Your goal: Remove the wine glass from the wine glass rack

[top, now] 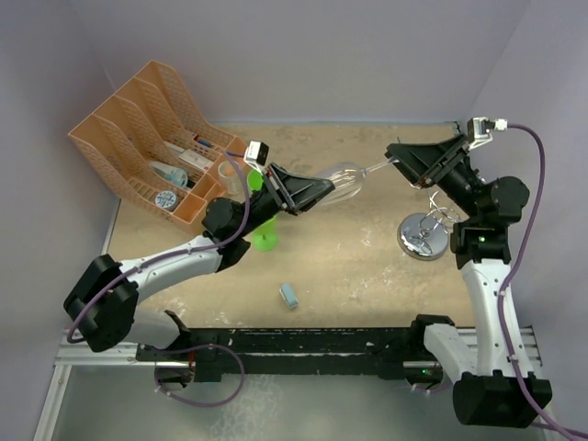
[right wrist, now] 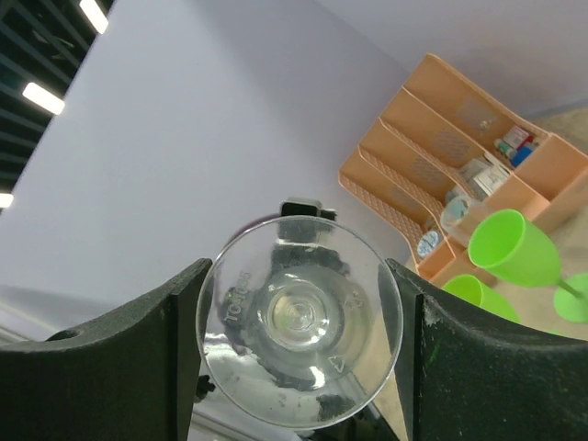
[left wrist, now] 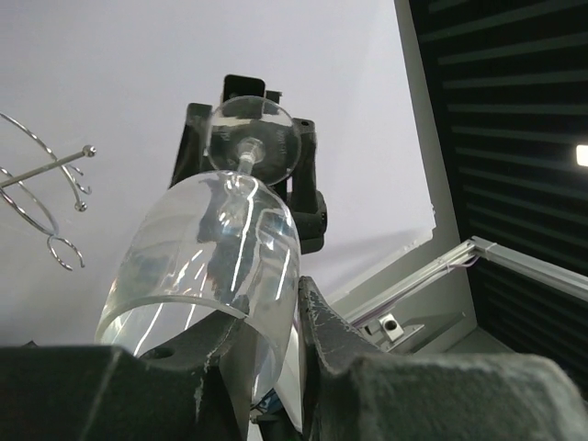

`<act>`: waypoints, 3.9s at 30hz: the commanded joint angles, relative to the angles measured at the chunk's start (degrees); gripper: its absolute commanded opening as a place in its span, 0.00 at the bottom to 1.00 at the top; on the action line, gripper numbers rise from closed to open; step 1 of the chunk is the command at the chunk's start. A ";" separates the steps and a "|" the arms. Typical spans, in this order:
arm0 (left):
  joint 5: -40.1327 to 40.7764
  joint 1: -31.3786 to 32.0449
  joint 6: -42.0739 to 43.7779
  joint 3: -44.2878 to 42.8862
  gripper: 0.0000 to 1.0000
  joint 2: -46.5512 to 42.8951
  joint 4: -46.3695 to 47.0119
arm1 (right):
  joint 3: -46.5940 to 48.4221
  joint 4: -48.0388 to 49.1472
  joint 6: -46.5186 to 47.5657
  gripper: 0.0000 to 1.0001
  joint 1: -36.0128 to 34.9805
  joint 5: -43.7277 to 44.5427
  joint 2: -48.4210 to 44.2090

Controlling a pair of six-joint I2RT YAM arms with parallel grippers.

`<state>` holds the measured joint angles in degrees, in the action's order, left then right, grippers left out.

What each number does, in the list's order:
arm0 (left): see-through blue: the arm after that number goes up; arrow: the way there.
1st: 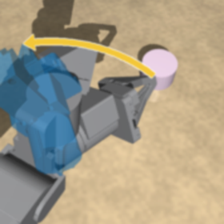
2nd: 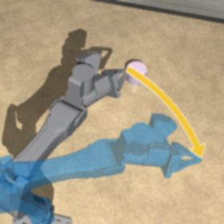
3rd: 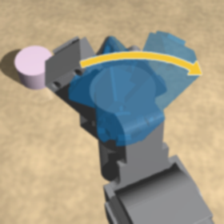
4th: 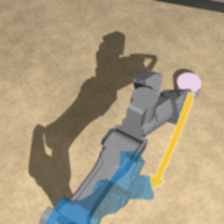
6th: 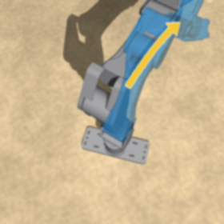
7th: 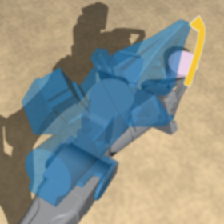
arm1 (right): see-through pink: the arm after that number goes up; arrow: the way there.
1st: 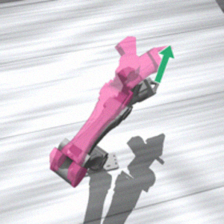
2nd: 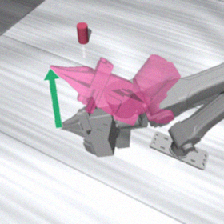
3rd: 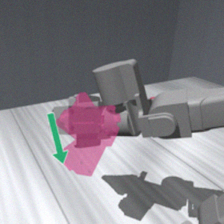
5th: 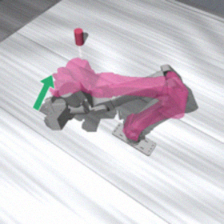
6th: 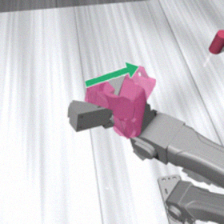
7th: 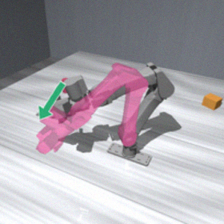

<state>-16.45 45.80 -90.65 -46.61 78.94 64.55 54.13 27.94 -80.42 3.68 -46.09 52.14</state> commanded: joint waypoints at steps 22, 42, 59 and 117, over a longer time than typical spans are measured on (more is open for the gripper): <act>8.90 1.13 17.89 -8.46 0.00 -14.49 -36.16 | 10.35 -17.35 27.53 1.00 -0.43 2.33 2.46; 19.18 5.42 44.95 -34.78 0.00 -6.27 -90.02 | 23.04 -37.93 64.69 1.00 -0.42 42.16 -7.47; 28.26 10.01 56.71 -65.33 0.00 24.62 -124.88 | 18.88 -36.36 70.15 1.00 -0.76 46.17 -20.60; 28.75 -3.21 63.79 -62.83 0.94 8.11 -111.03 | 25.73 -40.42 71.37 1.00 -3.60 49.57 -21.38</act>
<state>6.07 44.53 -28.86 -108.42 97.08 -55.37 76.90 -14.68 -8.84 0.99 3.51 30.24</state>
